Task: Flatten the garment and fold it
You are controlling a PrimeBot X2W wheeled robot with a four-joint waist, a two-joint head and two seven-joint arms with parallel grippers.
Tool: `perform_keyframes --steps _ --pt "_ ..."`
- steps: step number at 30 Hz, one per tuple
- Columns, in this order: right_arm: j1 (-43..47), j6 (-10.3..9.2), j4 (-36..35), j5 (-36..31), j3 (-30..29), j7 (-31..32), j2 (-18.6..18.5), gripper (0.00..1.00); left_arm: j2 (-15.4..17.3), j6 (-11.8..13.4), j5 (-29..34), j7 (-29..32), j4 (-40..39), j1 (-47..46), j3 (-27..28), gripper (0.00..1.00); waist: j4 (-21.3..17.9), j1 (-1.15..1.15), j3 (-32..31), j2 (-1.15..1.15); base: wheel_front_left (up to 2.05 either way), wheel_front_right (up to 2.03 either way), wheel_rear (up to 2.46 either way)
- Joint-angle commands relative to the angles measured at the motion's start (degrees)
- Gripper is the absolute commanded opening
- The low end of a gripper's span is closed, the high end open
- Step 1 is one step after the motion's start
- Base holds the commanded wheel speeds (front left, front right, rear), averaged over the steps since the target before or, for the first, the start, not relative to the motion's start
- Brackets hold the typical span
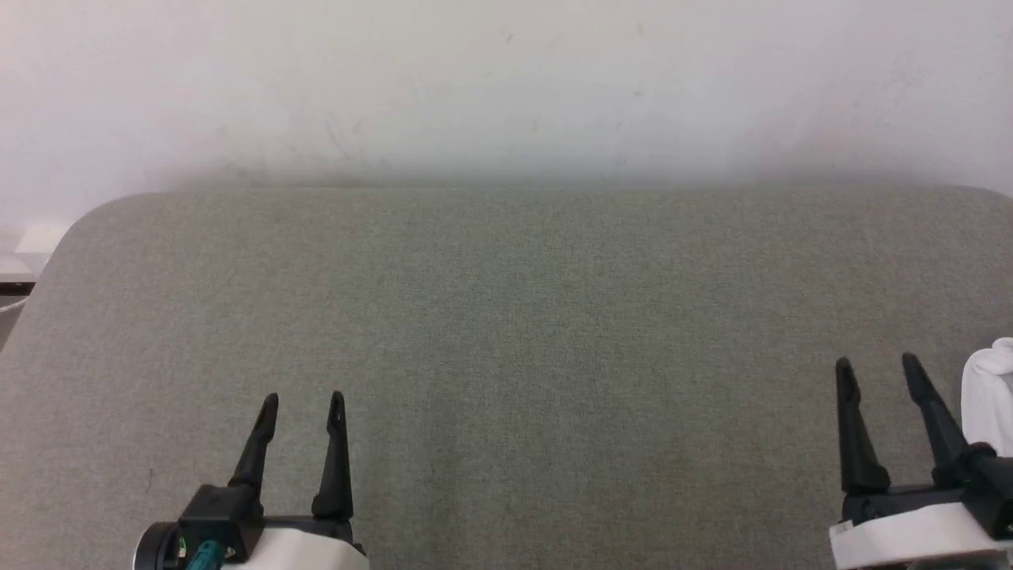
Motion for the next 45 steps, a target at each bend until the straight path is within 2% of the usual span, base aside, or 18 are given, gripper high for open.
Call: perform_keyframes --steps 1,8,27,28,45 --pt "1.0 -0.11 1.0 -0.5 0.2 -0.8 0.8 1.0 -0.1 0.1 0.6 -0.3 0.8 0.6 -0.2 1.0 0.3 0.0 -0.4 0.0 0.0 0.0 0.0" --pt "2.1 -0.11 3.9 -2.1 0.7 -1.4 1.6 1.0 -0.1 0.3 0.7 -0.3 2.2 1.1 -0.8 1.0 0.6 0.0 -1.1 0.0 0.0 0.0 0.0" --pt "2.3 -0.11 4.1 -2.8 1.4 -1.5 1.8 1.0 -0.1 0.6 1.0 -0.3 1.6 1.7 -1.3 1.0 0.8 0.0 -1.2 0.0 0.0 0.0 0.0" --pt "2.3 0.0 4.2 -3.2 1.4 -1.2 1.6 0.0 0.0 0.4 0.9 0.0 1.8 1.5 -1.2 0.0 0.8 0.0 -1.2 0.0 0.0 0.0 0.0" --pt "1.4 0.0 4.2 -3.6 1.9 0.5 1.6 0.0 0.0 0.5 1.5 1.7 1.6 0.7 -1.0 0.0 0.4 0.0 -1.2 0.0 0.0 0.0 0.0"
